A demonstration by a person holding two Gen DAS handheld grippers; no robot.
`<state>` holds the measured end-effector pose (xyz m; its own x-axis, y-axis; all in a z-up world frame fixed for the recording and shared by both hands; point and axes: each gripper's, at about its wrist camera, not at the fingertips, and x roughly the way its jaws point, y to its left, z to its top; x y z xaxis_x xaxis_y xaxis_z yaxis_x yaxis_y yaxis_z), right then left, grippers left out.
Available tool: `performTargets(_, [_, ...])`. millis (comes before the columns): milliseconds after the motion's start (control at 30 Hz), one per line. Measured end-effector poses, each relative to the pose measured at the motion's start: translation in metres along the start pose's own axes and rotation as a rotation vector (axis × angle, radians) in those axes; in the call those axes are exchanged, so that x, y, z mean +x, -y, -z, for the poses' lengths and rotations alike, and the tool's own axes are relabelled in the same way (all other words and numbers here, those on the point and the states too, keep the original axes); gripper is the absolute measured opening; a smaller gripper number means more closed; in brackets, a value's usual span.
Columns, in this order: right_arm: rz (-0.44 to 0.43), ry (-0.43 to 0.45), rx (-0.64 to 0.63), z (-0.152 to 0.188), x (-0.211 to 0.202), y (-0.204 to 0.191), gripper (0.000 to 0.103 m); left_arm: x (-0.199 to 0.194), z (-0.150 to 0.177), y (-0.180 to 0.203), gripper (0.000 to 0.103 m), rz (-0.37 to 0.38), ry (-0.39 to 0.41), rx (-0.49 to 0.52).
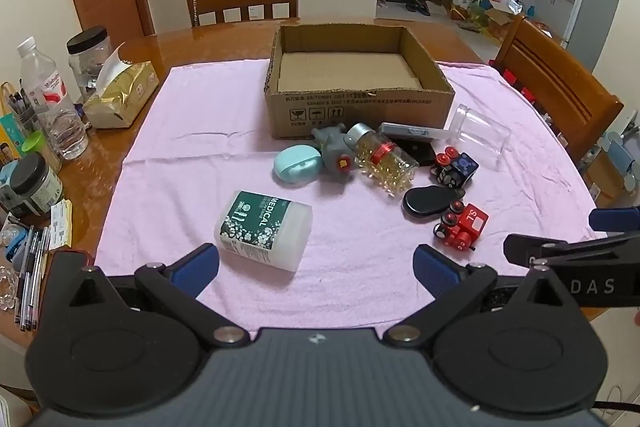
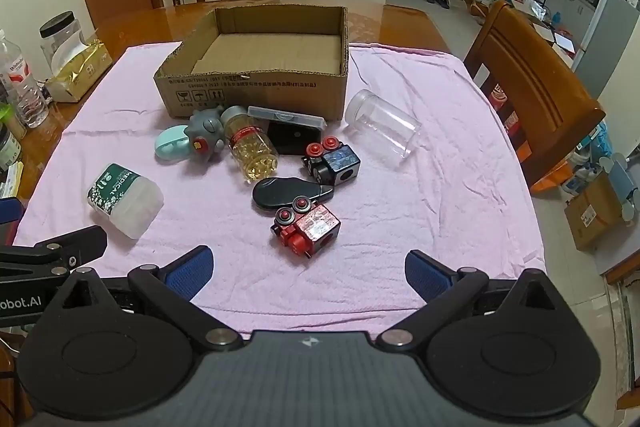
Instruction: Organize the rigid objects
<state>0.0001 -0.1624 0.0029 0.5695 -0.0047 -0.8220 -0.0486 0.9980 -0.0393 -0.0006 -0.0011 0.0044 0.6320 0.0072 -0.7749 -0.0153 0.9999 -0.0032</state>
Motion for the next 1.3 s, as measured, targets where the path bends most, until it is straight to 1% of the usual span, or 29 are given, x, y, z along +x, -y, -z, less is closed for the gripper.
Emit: performTargets(1300, [-0.024, 0.022, -0.005, -0.0076, -0.003, 0.0074, 0.103, -0.0041, -0.0077, 0.0064, 0.102, -0.011, 0.01, 0.009])
